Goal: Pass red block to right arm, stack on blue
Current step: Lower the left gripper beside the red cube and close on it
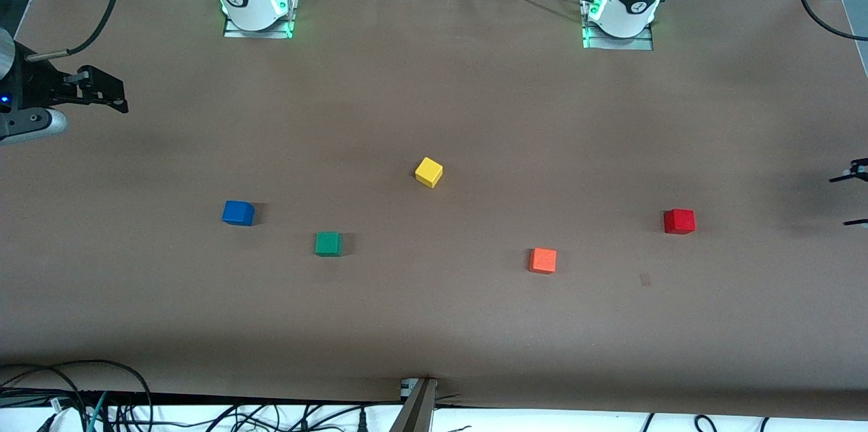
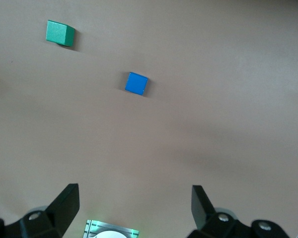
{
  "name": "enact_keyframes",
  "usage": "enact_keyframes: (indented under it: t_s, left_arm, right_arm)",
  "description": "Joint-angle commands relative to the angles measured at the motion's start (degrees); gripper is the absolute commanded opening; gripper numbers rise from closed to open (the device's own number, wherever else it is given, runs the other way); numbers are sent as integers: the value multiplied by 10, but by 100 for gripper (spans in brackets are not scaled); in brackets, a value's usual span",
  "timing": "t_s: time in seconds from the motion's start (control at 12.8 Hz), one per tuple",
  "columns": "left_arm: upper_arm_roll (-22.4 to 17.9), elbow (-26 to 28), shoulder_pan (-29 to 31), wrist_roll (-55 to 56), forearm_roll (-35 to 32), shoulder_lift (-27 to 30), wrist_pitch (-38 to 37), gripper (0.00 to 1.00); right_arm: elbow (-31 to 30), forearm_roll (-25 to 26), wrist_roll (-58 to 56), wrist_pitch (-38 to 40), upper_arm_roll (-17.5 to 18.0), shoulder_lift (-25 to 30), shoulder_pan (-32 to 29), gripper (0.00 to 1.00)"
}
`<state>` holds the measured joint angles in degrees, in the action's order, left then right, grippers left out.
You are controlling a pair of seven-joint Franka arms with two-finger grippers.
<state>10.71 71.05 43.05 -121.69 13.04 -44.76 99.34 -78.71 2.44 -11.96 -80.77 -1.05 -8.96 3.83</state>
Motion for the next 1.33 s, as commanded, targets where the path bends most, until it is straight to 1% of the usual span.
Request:
enact_keyframes:
  t_s: [0.0,0.16,0.47,0.86,1.02,1.25]
  left_arm:
    - [8,-31,5,-62,63,-69,-21,100]
    - [8,-31,3,-76,96,-92,-33,100]
    - [12,-32,-4,-84,180,-152,-84,100]
    - [13,-32,-16,-84,248,-188,-135,100]
    - [13,-33,-16,-84,285,-208,-152,100]
    - [13,-53,-15,-85,314,-228,-161,100]
  right_arm:
    - [1,-1,4,-3,2,2,-4,100]
    - [1,-2,5,-3,2,1,-4,100]
    - [1,-2,4,-2,2,1,-2,100]
    - [1,-4,6,-3,2,-4,-3,100]
    - [1,-15,5,-3,1,-7,-6,100]
    - [1,-16,5,-3,1,-7,-9,100]
